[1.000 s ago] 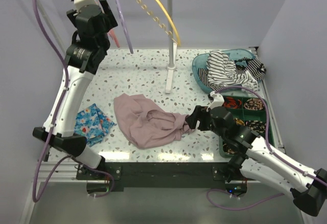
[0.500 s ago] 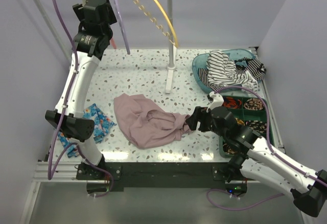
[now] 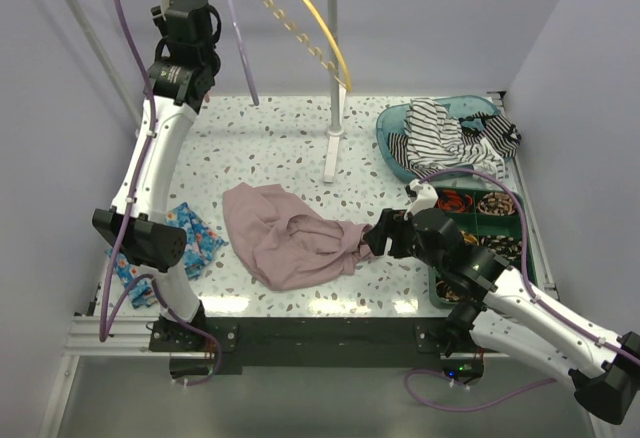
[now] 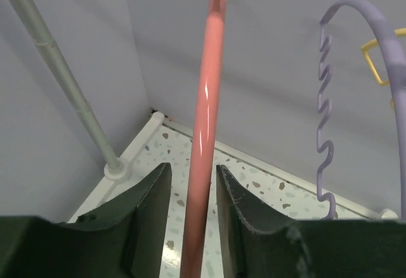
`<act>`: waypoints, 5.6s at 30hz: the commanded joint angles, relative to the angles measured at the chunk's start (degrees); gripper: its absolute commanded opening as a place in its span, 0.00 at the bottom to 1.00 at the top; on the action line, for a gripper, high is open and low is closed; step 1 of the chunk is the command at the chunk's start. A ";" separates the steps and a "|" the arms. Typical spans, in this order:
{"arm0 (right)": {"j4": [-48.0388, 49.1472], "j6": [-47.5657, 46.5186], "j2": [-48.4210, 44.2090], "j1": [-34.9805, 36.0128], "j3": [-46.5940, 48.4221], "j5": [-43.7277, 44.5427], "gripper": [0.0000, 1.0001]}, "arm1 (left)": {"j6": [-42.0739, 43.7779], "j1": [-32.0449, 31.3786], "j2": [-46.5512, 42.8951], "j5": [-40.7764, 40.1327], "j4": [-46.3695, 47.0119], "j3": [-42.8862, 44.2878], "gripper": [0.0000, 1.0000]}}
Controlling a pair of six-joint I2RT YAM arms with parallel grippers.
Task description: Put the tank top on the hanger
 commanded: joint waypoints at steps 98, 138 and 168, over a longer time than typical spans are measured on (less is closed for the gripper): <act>1.33 -1.02 31.00 1.20 16.45 8.70 0.54 | 6.00 -9.25 -67.65 57.16 -6.53 -70.94 0.00; -4.57 -4.28 28.13 1.46 26.25 9.34 0.00 | 2.49 -9.25 -64.66 46.79 -4.33 -63.03 0.00; -2.82 8.38 17.39 -0.64 1.51 13.98 0.53 | 7.06 -11.62 -63.34 64.81 -7.94 -68.30 0.00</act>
